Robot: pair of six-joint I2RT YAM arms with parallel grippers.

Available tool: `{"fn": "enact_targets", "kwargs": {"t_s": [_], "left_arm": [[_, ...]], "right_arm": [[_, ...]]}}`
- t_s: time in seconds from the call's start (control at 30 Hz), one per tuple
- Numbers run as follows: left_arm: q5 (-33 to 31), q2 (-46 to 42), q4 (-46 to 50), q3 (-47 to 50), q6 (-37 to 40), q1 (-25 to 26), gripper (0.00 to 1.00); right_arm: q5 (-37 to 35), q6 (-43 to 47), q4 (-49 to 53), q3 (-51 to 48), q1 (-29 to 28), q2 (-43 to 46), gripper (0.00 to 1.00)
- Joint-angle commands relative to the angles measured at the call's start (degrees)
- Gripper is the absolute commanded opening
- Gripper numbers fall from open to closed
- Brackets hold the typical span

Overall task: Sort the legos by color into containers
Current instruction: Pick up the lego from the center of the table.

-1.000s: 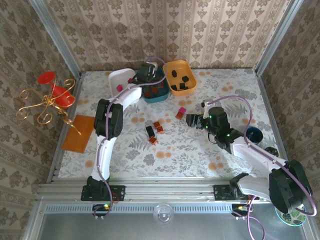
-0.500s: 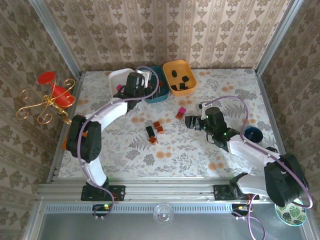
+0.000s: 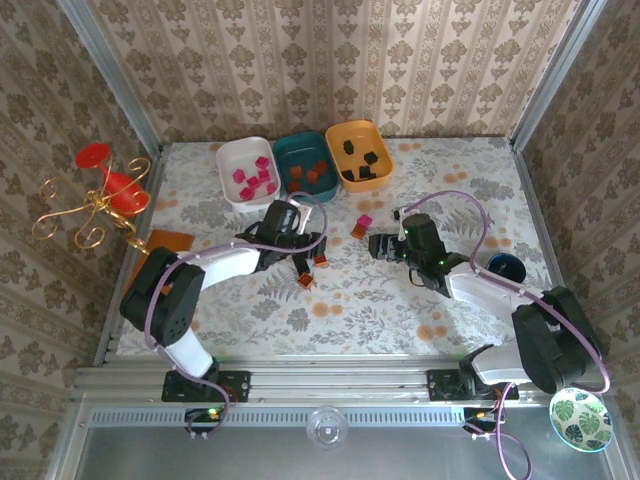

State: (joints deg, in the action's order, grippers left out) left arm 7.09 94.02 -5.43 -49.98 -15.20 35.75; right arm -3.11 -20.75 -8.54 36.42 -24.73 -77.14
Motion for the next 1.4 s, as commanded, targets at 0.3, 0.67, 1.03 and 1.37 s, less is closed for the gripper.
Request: {"fn": "enact_targets", "kwargs": {"t_s": [0.3,0.67,1.03,1.37], "left_arm": [[-3.0,-10.9,5.5,9.4,-4.6,4.2,0.68],[-5.5,-9.8,6.6,13.2,-7.6,9.1,0.7],[-6.8,-7.7,7.3,12.5,-6.1,9.2,0.69],[-6.7,-4.2,6.9,10.8,-4.2,10.7,0.56]], "right_arm": [[-0.6,-0.6,0.2,1.8,0.4,-0.6,0.82],[-0.2,-0.8,0.4,1.8,0.5,-0.5,0.82],[-0.2,-0.6,0.6,1.9,0.4,-0.2,0.82],[-0.3,-0.5,0.6,2.0,0.5,-0.9,0.82]]}}
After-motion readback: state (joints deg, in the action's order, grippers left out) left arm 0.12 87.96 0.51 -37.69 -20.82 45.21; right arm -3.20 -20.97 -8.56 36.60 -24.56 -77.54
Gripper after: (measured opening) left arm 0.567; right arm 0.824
